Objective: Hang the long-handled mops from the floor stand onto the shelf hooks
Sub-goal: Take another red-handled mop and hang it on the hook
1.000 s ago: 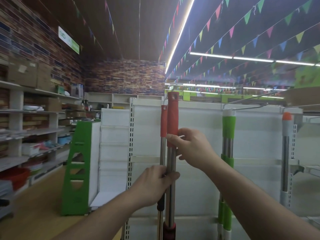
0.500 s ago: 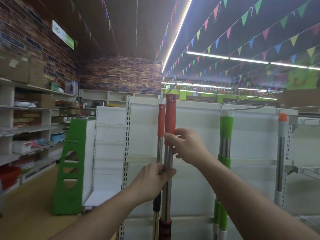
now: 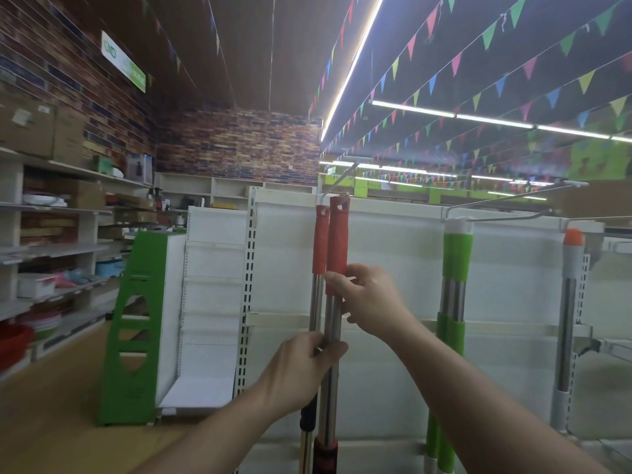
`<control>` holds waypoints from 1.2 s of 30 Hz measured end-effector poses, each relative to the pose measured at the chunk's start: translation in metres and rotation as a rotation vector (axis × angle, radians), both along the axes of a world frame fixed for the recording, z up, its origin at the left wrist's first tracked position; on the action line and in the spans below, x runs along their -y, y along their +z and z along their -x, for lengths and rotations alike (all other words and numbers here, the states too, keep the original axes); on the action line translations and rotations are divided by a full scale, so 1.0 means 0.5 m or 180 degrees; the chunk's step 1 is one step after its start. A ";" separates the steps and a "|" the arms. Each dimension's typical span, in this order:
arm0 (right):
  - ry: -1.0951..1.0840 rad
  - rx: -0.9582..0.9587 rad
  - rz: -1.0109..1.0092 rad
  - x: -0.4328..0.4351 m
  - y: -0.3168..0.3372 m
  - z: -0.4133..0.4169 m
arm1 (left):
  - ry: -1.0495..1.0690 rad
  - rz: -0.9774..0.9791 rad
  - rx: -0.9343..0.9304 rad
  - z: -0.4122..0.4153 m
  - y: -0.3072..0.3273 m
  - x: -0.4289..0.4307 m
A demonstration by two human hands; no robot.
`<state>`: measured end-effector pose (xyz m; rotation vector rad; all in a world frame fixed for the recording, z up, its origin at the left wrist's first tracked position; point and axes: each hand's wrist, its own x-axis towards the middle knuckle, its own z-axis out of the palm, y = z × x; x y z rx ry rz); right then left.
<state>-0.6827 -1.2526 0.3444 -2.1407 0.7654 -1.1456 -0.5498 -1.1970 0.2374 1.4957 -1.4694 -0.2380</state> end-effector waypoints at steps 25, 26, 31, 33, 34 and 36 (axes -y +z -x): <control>-0.0439 -0.0403 0.0358 0.125 -0.013 -0.124 | 0.0503 0.0225 0.0379 -0.100 -0.020 0.147; -0.0449 -0.0401 0.0365 0.129 -0.014 -0.127 | 0.0509 0.0224 0.0403 -0.102 -0.020 0.151; -0.0485 -0.0501 0.0421 0.141 -0.011 -0.143 | 0.0558 0.0268 0.0494 -0.111 -0.021 0.164; -0.0493 -0.0539 0.0409 0.146 -0.009 -0.145 | 0.0570 0.0273 0.0522 -0.113 -0.021 0.168; -0.0491 -0.0551 0.0385 0.147 -0.008 -0.147 | 0.0570 0.0281 0.0520 -0.114 -0.021 0.170; -0.0480 -0.0570 0.0350 0.151 -0.007 -0.150 | 0.0557 0.0295 0.0518 -0.117 -0.020 0.174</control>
